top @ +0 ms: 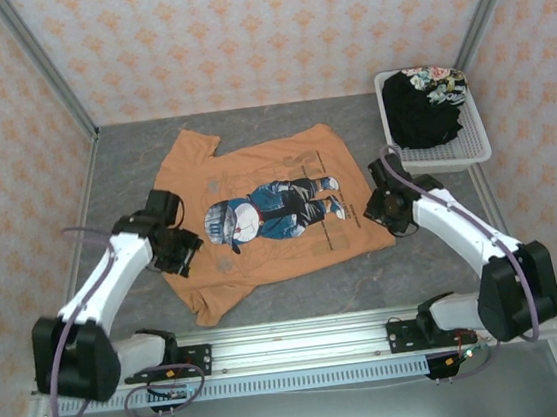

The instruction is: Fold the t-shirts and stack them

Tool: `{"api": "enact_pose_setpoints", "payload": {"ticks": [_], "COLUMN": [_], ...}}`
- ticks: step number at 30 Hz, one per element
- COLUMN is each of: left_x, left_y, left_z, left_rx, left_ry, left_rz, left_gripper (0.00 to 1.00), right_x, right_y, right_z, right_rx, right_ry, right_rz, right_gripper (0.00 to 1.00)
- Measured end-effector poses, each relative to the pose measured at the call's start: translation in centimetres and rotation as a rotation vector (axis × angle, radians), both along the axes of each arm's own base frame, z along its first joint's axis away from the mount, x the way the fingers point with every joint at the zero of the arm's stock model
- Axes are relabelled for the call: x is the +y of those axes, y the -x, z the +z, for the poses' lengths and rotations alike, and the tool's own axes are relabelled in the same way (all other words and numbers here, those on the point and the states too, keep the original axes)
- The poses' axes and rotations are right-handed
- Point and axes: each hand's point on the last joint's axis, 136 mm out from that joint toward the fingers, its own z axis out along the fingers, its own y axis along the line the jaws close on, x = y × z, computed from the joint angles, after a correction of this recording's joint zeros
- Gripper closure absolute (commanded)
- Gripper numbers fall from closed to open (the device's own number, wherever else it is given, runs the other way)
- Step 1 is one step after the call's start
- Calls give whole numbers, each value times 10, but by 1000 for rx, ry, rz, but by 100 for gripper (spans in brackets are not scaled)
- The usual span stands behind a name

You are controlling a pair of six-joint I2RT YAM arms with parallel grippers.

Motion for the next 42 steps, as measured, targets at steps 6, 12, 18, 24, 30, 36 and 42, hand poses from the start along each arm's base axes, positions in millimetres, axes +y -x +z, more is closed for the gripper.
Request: {"api": "enact_pose_setpoints", "payload": {"ticks": [6,12,18,24,30,36,42], "left_x": [38,47,54,68,84,89,104], "left_y": [-44,-79,-161,-271,-276,-140,-48], "left_z": [-48,-70,-70,-60,-39,18,-4], "left_rx": [134,193,127,-62,-116,-84,-8], "left_ry": [-84,-108,-124,-179,-306,-363,-292], "left_rz": [-1,-66,-132,-194,-246,-231,-145], "left_gripper": [66,70,72,52,42,48,42], "right_x": [30,50,61,74,82,81,70], "right_y": [-37,-81,-112,-150,-167,-155,-104], "right_z": [-28,-53,-70,-73,-68,-56,-17], "right_rx": [35,76,103,87,71,72,45], "right_ry": [-54,-70,-76,-97,-118,-125,-155], "right_rz": [86,115,104,79,67,96,125], "right_gripper": [70,73,74,73,68,60,59]}}
